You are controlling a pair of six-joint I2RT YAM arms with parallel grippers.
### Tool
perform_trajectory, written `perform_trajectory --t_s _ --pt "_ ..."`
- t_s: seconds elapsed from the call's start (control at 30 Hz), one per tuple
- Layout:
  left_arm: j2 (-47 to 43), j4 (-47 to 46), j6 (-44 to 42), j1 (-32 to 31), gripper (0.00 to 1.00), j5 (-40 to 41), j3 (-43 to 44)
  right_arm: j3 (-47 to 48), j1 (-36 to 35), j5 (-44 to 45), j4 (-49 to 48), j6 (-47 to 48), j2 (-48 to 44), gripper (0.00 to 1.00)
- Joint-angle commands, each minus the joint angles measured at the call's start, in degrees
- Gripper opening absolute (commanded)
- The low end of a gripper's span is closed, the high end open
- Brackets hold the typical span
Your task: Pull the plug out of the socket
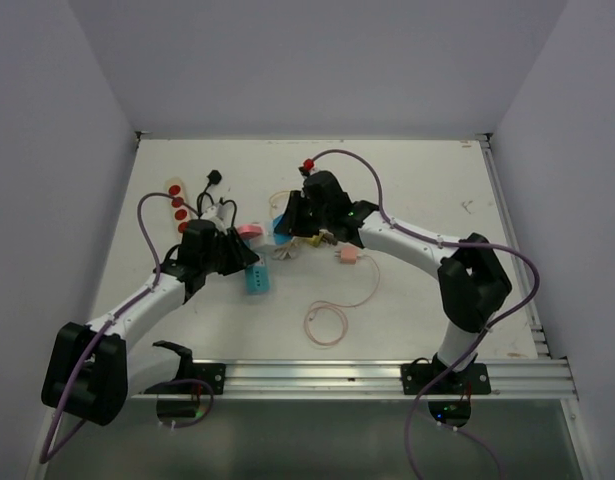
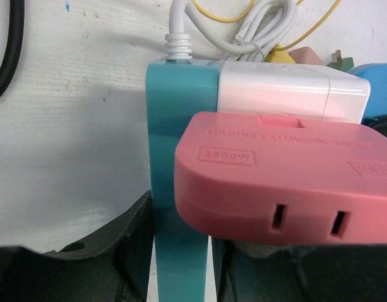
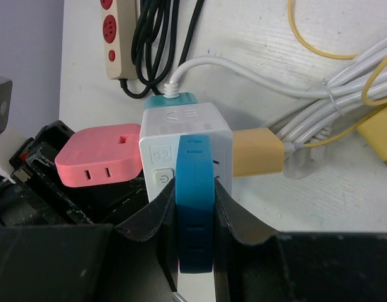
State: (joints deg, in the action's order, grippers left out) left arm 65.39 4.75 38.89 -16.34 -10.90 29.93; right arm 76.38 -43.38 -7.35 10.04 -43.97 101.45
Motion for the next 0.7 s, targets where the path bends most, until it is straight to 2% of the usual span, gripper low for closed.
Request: perform_trajectory --t_s 0.0,0.2,0.33,0.53,0.67 --pt "2.5 10.9 1.3 1.1 0.00 14.0 0.5 0.9 2.9 2.8 1.6 0.6 -7.0 0.00" --pt "3.2 13.8 6.5 1.1 0.00 18.8 0.2 -1.2 3.1 4.5 0.1 -0.2 -10.2 0.00" --pt "3.1 13.2 6.8 1.1 0.00 18.2 0.5 -3.0 4.2 4.5 -1.5 -0.8 -11.9 0.00" --pt "1.3 10.1 4.6 1.1 0.00 14.5 0.8 -10.4 13.7 7.2 -0.2 -1.1 -16.9 0.00" --pt "0.4 8.3 2.7 1.1 0.00 11.8 0.7 -18.8 24.8 8.6 -0.2 -2.4 -20.0 0.00"
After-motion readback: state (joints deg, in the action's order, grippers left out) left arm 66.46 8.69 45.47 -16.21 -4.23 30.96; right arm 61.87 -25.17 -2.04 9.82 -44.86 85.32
